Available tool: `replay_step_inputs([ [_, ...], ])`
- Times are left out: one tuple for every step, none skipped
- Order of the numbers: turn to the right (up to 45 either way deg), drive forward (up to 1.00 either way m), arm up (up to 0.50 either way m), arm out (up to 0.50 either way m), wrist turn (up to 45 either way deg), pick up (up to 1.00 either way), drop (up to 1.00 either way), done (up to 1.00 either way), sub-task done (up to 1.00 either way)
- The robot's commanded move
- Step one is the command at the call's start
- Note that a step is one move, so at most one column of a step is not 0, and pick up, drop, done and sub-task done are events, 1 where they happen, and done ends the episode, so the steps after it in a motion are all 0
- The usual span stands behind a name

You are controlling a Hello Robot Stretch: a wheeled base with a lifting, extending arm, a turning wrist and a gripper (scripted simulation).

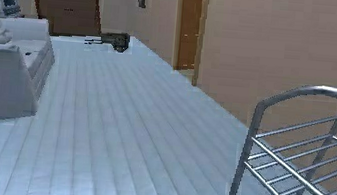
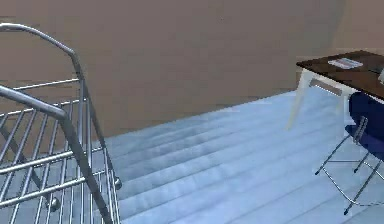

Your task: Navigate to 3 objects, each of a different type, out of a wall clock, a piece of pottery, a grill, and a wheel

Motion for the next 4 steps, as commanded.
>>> replay_step_inputs([
  [0.0,1.00,0.00,0.00,0.0,0.00,0.00,0.00,0.00],
  [0.0,1.00,0.00,0.00,0.0,0.00,0.00,0.00,0.00],
  [0.0,1.00,0.00,0.00,0.0,0.00,0.00,0.00,0.00],
  [3.0,0.00,0.00,0.00,0.0,0.00,0.00,0.00,0.00],
])
